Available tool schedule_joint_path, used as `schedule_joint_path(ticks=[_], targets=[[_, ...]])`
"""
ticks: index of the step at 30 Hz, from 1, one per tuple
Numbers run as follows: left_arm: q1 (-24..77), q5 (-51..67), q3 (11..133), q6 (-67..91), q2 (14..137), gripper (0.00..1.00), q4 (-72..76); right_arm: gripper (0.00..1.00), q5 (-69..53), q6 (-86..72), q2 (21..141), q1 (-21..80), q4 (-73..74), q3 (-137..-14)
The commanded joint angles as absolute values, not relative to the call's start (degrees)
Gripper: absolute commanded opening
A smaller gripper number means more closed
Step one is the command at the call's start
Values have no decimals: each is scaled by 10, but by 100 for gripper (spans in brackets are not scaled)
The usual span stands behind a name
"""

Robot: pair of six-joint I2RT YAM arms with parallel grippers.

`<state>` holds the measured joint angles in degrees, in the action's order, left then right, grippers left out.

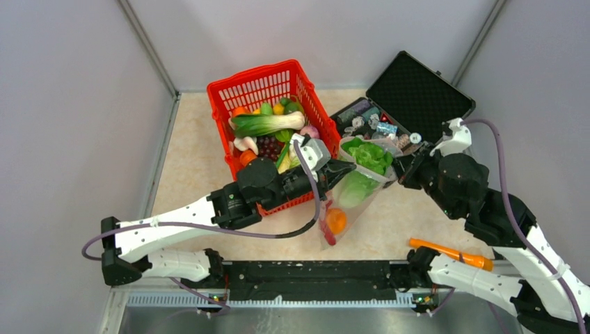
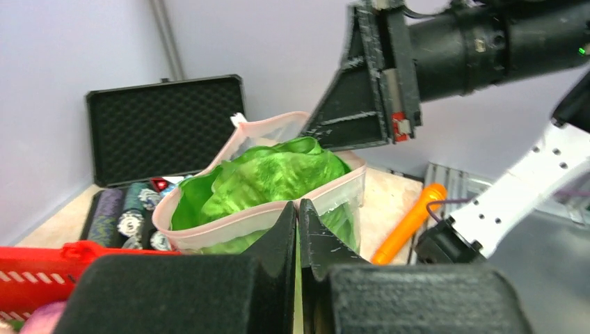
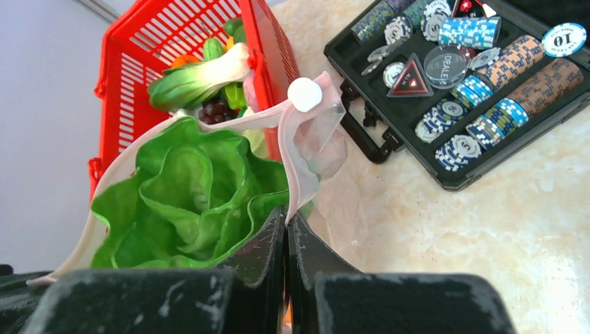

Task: Place the food in the zip-top bag and seal the zipper
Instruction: Adjust the zipper food storage bag at the center of the board.

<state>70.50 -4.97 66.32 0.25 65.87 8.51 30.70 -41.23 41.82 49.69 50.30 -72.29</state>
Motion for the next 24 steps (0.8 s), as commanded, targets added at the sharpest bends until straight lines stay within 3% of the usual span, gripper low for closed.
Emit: schedule_joint_path(ticks=[1, 5, 10, 11, 13, 16, 18, 24], targets=[[705, 39, 666, -9, 662, 0, 68, 0, 309, -396, 411, 494, 473, -711], [705, 35, 648, -11, 669, 0, 44, 0, 310, -404, 463, 494, 551, -717], [705, 11, 562, 22, 632, 0, 79, 0, 262, -407, 442, 494, 508, -658], [705, 7, 548, 33, 622, 10, 89, 0, 276, -419, 439, 494, 514, -659], [704, -5, 535, 42, 608, 61, 98, 0, 297, -420, 431, 494, 514, -657], [704, -65, 544, 46, 601, 70, 75, 0, 305, -414, 425, 494, 514, -661], [701, -98, 550, 44, 591, 82, 66, 0, 297, -406, 424, 494, 514, -661], [639, -99, 599, 102, 608, 98, 27, 0, 240, -374, 413, 495, 467, -652]])
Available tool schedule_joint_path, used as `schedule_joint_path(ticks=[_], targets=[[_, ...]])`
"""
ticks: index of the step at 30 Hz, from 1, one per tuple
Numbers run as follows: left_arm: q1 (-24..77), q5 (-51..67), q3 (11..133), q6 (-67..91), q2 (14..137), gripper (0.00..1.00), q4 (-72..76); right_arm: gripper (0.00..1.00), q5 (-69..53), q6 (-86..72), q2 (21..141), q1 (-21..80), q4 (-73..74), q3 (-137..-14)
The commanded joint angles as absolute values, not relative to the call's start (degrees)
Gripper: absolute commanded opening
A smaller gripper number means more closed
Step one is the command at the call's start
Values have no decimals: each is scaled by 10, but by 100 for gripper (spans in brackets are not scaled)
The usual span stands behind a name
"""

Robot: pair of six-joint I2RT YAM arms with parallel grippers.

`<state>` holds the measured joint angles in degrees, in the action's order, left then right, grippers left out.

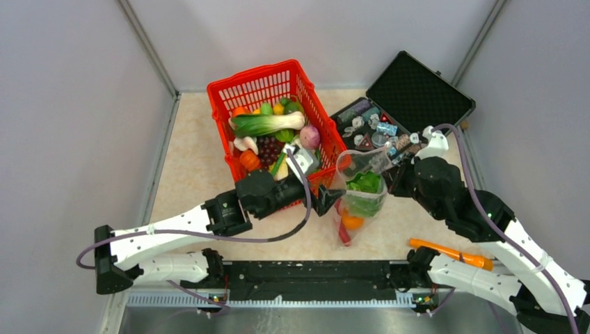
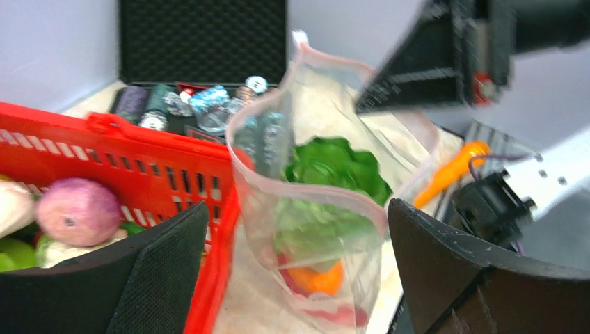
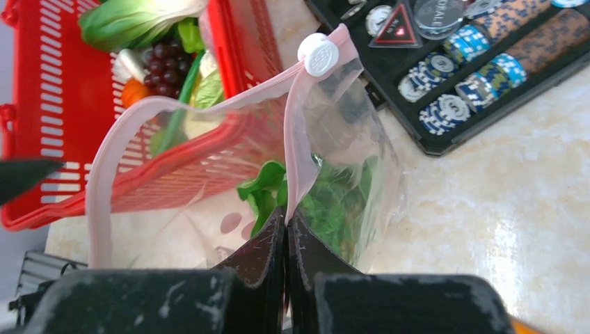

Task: Place the food in the zip-top bag and seal the zipper
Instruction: Adjust the zipper food storage bag at the center of the board.

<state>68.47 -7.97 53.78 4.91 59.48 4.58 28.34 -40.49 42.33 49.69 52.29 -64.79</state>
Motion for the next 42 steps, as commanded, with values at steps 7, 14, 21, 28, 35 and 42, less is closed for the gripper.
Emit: schedule_joint_path(ticks=[7, 14, 21, 28, 35, 42], targets=[[593, -50, 698, 148, 695, 95, -69, 0, 240, -364, 395, 494, 459, -656], [592, -25, 743, 151, 717, 91, -152, 0, 247, -365, 392, 494, 467, -654], [592, 39, 758, 160, 654, 95, -200, 0, 252, -367, 397, 494, 457, -643], [592, 110, 775, 163, 657, 96, -230, 0, 239, -364, 417, 494, 436, -637], [601, 129, 804, 168, 715, 88, -292, 0, 230, -364, 423, 494, 427, -638], [618, 69, 804, 162, 765, 63, -292, 0, 224, -362, 420, 494, 427, -638]])
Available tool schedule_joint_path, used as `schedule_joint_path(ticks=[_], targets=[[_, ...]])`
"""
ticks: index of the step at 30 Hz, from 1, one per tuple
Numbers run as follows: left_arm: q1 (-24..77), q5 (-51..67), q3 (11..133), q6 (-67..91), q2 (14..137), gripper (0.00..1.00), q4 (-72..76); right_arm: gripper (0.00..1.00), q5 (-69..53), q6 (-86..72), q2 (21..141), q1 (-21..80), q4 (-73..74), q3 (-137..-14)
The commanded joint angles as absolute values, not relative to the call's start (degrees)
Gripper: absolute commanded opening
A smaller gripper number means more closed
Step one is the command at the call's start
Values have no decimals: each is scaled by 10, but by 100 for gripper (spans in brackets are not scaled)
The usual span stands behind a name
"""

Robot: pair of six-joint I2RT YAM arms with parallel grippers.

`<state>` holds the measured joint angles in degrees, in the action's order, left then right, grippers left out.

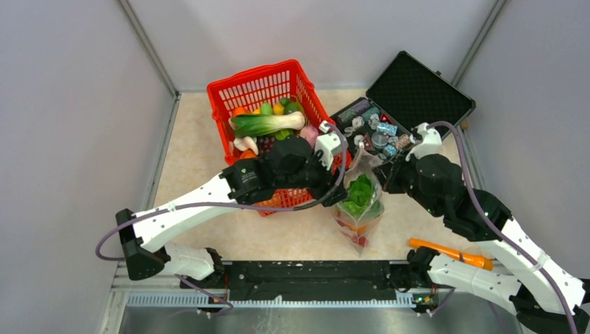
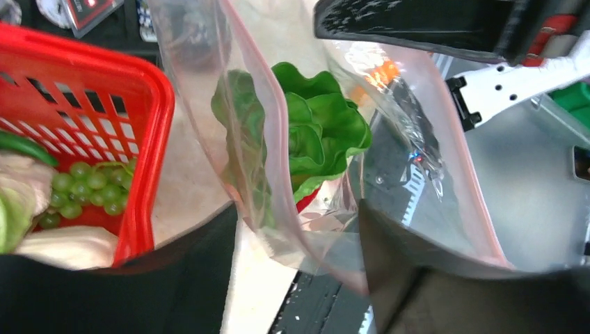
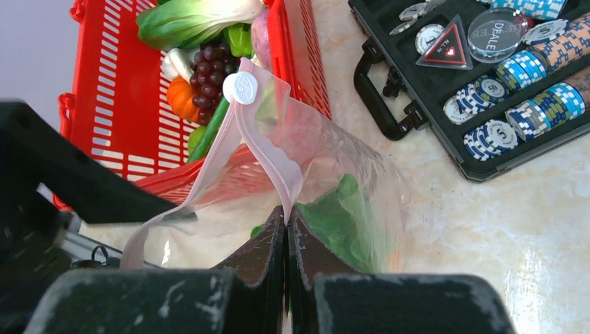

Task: Place the food in the zip-top bag and seal the zipper
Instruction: Adjust the zipper food storage bag at the center of the board.

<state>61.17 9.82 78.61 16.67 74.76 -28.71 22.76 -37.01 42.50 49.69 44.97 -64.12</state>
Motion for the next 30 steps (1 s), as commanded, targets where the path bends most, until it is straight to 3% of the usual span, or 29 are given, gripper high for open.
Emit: schedule_joint_path(ticks=[1, 5, 10, 17, 19, 22, 27, 30], targets=[[618, 62, 805, 160, 773, 51, -293, 0, 227, -361, 418, 494, 429, -637], [619, 43, 807, 152, 782, 1, -282, 0, 274, -364, 411, 494, 454, -638], [619, 82, 835, 140, 756, 0, -228, 0, 399, -396, 424, 494, 556, -683], [617, 209, 883, 161, 764, 0, -149, 0, 383, -352, 333, 494, 494, -667], [607, 191, 883, 168, 793, 0, -172, 0, 396, -365, 367, 494, 576, -694], [588, 260, 889, 212, 811, 0, -150, 0, 450, -453, 431, 494, 707, -768], [587, 197, 880, 184, 788, 0, -158, 0, 263, -326, 297, 495, 422, -681], [584, 148, 876, 156, 814, 0, -201, 0, 219, -299, 309, 495, 435, -708]])
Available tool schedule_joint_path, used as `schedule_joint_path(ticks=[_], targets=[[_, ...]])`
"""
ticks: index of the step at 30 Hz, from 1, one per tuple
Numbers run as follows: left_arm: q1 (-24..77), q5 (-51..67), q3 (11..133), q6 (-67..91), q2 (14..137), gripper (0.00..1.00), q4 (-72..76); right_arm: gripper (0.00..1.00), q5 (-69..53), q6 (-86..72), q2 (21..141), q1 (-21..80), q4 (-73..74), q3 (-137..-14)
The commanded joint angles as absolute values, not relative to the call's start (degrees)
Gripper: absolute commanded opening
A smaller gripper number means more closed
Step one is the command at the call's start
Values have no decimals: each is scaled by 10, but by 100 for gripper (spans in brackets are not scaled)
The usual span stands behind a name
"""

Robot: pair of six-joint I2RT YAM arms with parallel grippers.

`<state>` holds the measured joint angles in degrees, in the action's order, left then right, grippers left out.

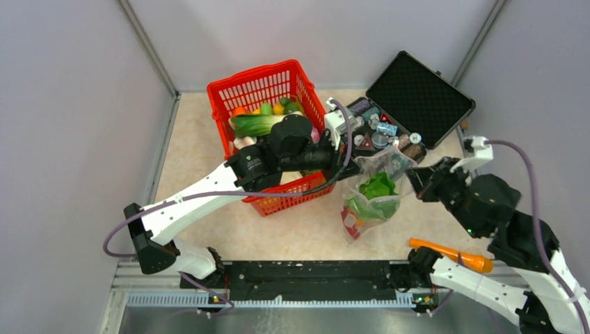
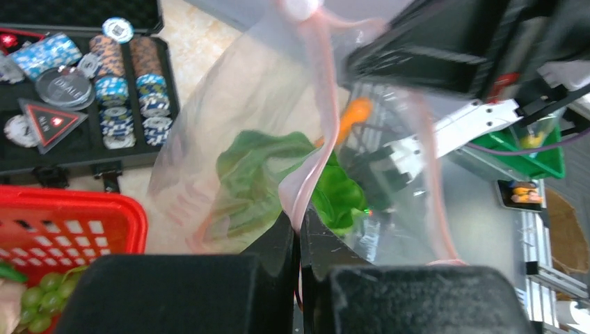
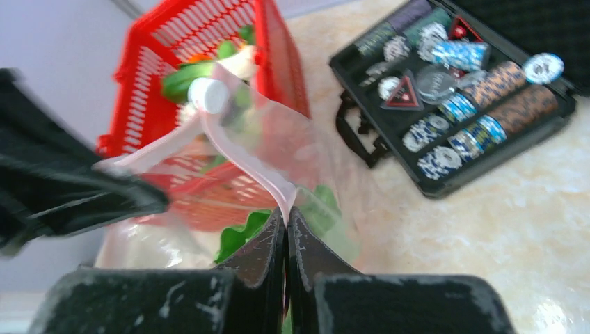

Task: Place the food in the zip-top bag and seal the zipper
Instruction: Adjust the zipper food storage bag at the center of the board.

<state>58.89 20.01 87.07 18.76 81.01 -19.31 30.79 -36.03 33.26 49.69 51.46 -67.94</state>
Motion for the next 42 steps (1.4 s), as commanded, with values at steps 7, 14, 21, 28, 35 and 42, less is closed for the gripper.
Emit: schedule_joint_path(ticks=[7, 14, 21, 28, 35, 42], targets=[[564, 242, 851, 194, 851, 0, -172, 0, 325, -306, 390, 495, 530, -748], [550, 147, 859, 155, 834, 0, -181, 0, 166, -260, 436, 495, 449, -716], [537, 217, 782, 208, 834, 0, -137, 0, 299, -333, 479, 495, 529, -718], [537, 345, 805, 256, 799, 0, -26, 0, 399, -322, 315, 495, 446, -698], [537, 365, 825, 275, 802, 0, 17, 0, 257, -271, 400, 495, 604, -775], [530, 291, 741, 254, 840, 0, -75, 0, 112, -264, 411, 495, 483, -681]])
